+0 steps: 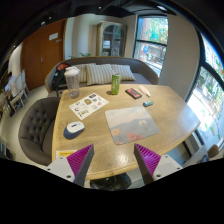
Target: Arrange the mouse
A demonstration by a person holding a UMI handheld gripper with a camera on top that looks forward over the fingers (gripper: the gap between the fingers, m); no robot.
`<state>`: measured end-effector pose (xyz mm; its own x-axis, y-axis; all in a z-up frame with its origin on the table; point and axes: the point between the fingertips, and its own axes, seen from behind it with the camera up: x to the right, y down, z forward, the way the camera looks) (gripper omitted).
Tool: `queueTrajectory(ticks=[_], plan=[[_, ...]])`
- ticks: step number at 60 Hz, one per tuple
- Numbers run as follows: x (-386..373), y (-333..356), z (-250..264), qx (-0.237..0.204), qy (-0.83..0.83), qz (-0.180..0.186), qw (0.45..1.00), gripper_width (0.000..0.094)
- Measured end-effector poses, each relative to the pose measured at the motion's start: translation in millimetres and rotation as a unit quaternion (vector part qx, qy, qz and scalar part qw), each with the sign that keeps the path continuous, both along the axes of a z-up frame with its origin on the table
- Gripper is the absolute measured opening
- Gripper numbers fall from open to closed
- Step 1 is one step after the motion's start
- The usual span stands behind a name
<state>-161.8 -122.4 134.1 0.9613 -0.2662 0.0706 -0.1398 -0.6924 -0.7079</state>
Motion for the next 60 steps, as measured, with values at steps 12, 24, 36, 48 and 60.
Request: queueTrajectory(ticks=[12, 24, 36, 48, 60], plan=[[-44.8, 30.0, -22.3, 0.008, 0.019, 0.081, 0.997, 0.0818], [-121.8, 72.5, -86.2, -0.001, 0.060, 0.157, 0.986, 0.0831], [-151.4, 111.9, -141.3, -0.014, 0.069, 0.182, 0.981, 0.0830], [-161.3, 150.9, -147.5, -0.010, 0.082, 0.200, 0.976, 0.0836], [-175.9, 187.1, -150.4, -0.014, 0.066, 0.226, 0.972, 0.0833]])
